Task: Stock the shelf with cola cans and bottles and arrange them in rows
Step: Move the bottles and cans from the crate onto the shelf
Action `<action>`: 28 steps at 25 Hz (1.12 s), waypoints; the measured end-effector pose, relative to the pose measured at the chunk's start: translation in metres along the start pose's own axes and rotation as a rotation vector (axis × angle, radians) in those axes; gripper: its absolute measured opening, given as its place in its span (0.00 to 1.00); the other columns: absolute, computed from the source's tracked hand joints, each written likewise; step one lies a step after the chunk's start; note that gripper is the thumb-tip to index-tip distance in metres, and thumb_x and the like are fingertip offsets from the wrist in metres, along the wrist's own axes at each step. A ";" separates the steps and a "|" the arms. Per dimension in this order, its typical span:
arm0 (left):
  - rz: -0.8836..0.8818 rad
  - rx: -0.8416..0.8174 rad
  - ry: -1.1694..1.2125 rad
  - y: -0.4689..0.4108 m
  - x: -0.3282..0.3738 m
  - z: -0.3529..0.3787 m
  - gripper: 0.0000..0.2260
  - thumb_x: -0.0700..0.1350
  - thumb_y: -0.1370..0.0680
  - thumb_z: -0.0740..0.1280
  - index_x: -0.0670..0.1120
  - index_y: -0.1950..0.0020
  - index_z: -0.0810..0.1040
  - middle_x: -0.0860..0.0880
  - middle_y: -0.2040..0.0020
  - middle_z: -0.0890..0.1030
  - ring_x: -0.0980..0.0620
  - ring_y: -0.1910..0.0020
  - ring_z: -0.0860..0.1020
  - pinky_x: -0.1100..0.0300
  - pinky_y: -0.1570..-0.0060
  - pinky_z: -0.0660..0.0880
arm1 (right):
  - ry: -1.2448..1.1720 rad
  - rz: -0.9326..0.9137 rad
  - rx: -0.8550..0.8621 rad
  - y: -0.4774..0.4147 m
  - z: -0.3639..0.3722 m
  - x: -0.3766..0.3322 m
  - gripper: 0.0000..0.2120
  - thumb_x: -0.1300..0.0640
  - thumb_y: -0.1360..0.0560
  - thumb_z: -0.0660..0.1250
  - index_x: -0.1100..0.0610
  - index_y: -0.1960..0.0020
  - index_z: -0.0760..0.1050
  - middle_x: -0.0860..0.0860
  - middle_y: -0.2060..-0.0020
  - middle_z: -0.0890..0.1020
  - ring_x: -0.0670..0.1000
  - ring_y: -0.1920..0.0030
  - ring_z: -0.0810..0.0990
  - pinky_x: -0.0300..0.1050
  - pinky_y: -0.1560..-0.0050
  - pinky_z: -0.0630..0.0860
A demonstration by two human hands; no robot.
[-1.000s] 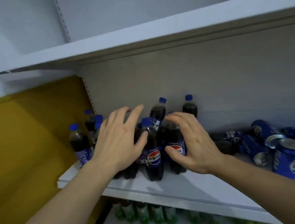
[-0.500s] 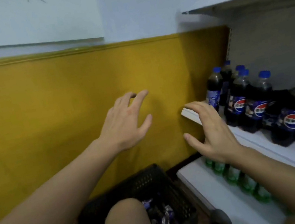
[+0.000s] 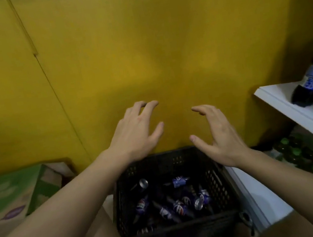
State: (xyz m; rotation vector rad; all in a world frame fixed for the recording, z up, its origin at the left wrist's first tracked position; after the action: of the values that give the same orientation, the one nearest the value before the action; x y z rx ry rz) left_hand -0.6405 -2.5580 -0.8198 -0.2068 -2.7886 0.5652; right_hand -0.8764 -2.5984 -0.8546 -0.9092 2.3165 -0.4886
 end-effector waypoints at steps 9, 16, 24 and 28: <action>-0.267 -0.264 0.082 0.034 -0.099 0.123 0.27 0.61 0.17 0.58 0.53 0.21 0.59 0.49 0.27 0.67 0.46 0.30 0.69 0.46 0.37 0.74 | -0.164 0.269 -0.477 0.013 0.159 0.072 0.28 0.43 0.19 0.64 0.50 0.23 0.60 0.46 0.29 0.66 0.48 0.29 0.66 0.43 0.31 0.66; -0.298 -0.727 0.281 0.033 -0.155 0.262 0.28 0.55 0.16 0.61 0.51 0.19 0.56 0.46 0.24 0.65 0.43 0.28 0.68 0.47 0.31 0.69 | -0.229 0.706 -1.038 0.096 0.343 0.146 0.28 0.45 0.23 0.69 0.52 0.28 0.65 0.53 0.35 0.73 0.58 0.39 0.76 0.50 0.43 0.75; -0.323 -0.932 0.266 0.040 -0.186 0.309 0.27 0.53 0.16 0.62 0.50 0.19 0.57 0.45 0.25 0.65 0.42 0.31 0.70 0.55 0.37 0.69 | -0.475 0.557 -1.510 0.156 0.461 0.102 0.39 0.35 0.37 0.77 0.49 0.31 0.73 0.48 0.37 0.77 0.51 0.39 0.78 0.48 0.40 0.77; -0.309 -1.111 0.248 0.051 -0.185 0.318 0.29 0.51 0.20 0.69 0.50 0.22 0.61 0.43 0.29 0.69 0.42 0.35 0.73 0.51 0.36 0.72 | -0.552 0.648 -1.472 0.152 0.459 0.107 0.31 0.44 0.33 0.80 0.52 0.34 0.75 0.51 0.41 0.79 0.52 0.43 0.79 0.47 0.43 0.78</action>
State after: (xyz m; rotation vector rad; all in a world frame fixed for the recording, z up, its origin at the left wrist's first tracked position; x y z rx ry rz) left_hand -0.5583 -2.6620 -1.1666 -0.0469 -2.4853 -1.0296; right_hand -0.7169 -2.6213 -1.3225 -0.5884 1.9715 1.6824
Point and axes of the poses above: each hand's wrist, its own y-axis away from the middle knuckle, its own z-axis out of the palm, x = y × z, the point moved 2 cm from there along -y, towards the middle knuckle
